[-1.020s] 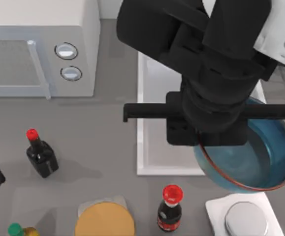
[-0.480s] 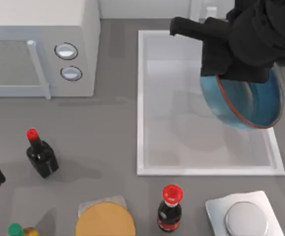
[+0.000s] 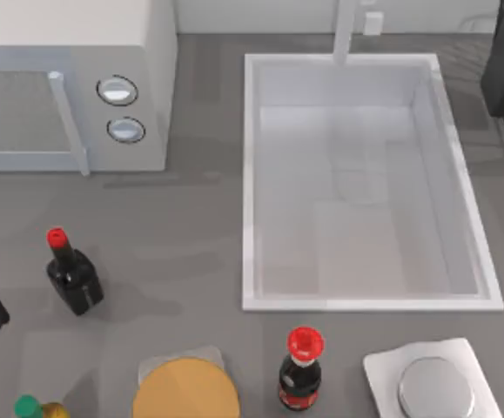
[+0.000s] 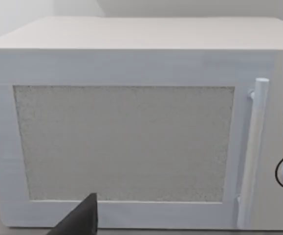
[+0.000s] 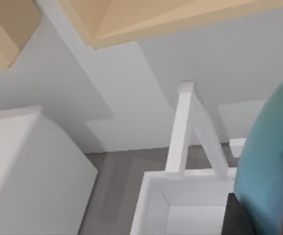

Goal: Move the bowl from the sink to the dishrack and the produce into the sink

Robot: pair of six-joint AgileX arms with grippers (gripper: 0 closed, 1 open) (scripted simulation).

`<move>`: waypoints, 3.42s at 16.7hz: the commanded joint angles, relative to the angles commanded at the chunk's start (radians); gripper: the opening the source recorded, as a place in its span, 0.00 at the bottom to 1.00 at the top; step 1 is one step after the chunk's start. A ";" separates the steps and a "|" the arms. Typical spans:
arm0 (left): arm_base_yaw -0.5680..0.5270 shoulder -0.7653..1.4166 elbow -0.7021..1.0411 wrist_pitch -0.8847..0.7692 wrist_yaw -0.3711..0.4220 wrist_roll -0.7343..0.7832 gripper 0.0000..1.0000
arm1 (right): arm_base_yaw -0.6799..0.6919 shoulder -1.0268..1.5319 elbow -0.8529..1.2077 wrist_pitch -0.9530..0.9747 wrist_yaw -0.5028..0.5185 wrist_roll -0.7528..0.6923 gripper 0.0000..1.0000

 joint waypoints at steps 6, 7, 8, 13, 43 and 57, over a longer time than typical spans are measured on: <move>0.000 0.000 0.000 0.000 0.000 0.000 1.00 | -0.398 -0.045 -0.110 0.376 -0.101 -0.254 0.00; 0.000 0.000 0.000 0.000 0.000 0.000 1.00 | -0.435 -0.048 -0.121 0.411 -0.108 -0.279 0.00; 0.000 0.000 0.000 0.000 0.000 0.000 1.00 | -0.460 -0.050 -0.129 0.437 -0.113 -0.297 0.00; 0.000 0.000 0.000 0.000 0.000 0.000 1.00 | -0.482 -0.052 -0.136 0.458 -0.116 -0.312 0.00; 0.000 0.000 0.000 0.000 0.000 0.000 1.00 | -0.370 0.436 -0.481 1.288 0.003 -0.313 0.53; 0.000 0.000 0.000 0.000 0.000 0.000 1.00 | -0.370 0.436 -0.481 1.288 0.003 -0.313 1.00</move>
